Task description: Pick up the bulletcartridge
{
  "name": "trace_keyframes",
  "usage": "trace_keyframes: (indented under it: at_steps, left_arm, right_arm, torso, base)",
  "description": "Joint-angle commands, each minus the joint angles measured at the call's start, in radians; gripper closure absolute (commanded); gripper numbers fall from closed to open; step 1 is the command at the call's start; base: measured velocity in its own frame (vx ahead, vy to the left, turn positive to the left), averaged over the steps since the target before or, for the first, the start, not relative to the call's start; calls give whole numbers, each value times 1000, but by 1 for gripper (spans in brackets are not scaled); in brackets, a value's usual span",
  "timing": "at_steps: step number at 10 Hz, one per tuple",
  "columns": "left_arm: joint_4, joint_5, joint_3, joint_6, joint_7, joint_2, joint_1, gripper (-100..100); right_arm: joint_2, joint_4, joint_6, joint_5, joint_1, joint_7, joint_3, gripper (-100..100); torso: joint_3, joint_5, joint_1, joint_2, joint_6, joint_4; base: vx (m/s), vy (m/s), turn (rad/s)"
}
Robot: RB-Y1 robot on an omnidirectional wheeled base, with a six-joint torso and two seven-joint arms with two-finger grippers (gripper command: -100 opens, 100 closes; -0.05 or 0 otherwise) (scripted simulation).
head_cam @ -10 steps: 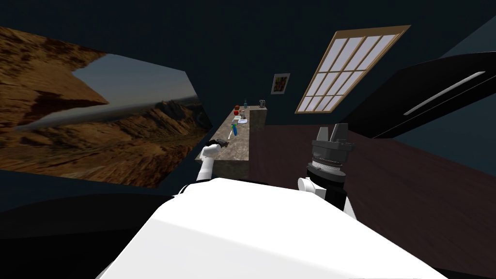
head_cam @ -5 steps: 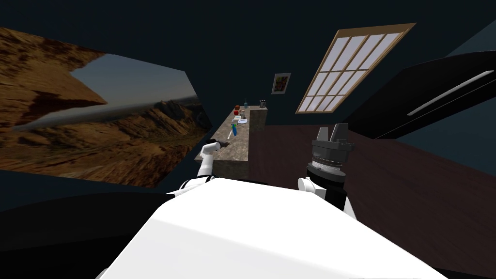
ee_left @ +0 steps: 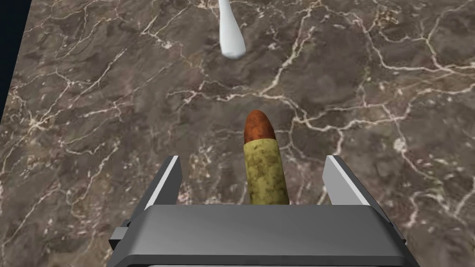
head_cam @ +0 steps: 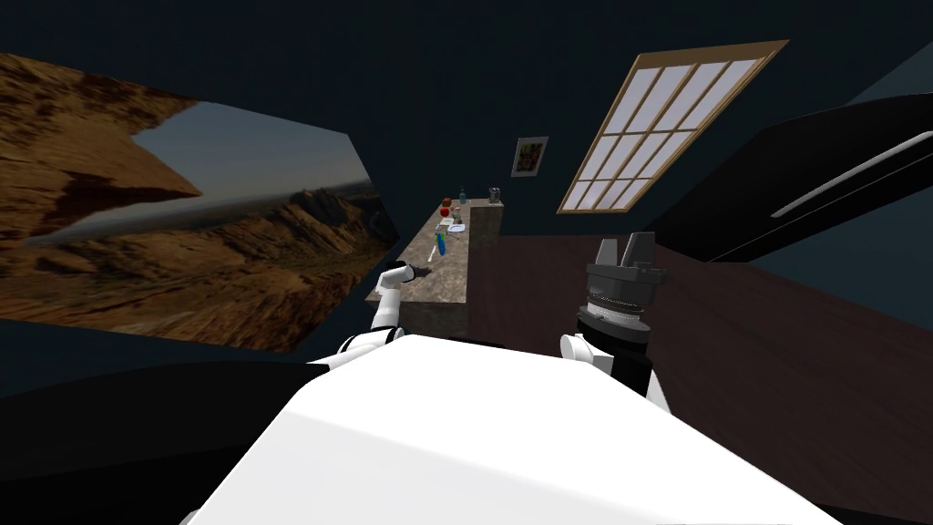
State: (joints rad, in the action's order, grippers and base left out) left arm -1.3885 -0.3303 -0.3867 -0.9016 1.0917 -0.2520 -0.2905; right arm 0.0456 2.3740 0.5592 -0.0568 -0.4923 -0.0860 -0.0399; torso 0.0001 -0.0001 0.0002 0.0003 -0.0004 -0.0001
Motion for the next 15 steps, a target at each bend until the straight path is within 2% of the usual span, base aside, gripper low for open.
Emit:
trace_keyframes:
  at_steps: [1,3,5,7,8,9,13,14,15]
  left_arm:
    - [46,-18,-22,22,-14,-24,-8,-100]
    - [91,-35,-44,44,-28,-48,-16,-100]
    - [183,-71,-89,89,-57,-95,-31,-100]
    - [229,-88,-111,111,-71,-119,-39,-100]
    - [206,-82,-103,102,-65,-108,-31,-100]
    - [209,-83,-104,105,-66,-109,-31,100]
    - [208,-83,-104,105,-66,-109,-31,100]
    - [208,-83,-104,105,-66,-109,-31,0]
    - [160,-62,-78,78,-50,-83,-27,100]
  right_arm:
    - [0,0,0,0,0,0,0,0]
    - [0,0,0,0,0,0,0,0]
    - [0,0,0,0,0,0,0,0]
    - [0,0,0,0,0,0,0,0]
    - [0,0,0,0,0,0,0,0]
    - [0,0,0,0,0,0,0,0]
    - [0,0,0,0,0,0,0,0]
    - [0,0,0,0,0,0,0,0]
    - [0,0,0,0,0,0,0,0]
  torso:
    - [0,0,0,0,0,0]
    - [1,0,-1,2,1,0]
    - [1,0,-1,2,0,0]
    - [1,-1,-3,2,1,1]
    - [1,-1,-2,2,0,0]
    - [1,0,-1,1,0,0]
    - [0,1,1,0,0,0]
    - [0,1,1,0,0,0]
    - [0,1,1,0,0,0]
  base:
    - [-30,0,-135]
    - [-32,-26,-163]
    - [-39,-32,-215]
    - [-25,-39,-175]
    - [-6,-14,-18]
    - [0,0,0]
    - [0,0,0]
    - [0,0,0]
    - [31,25,267]
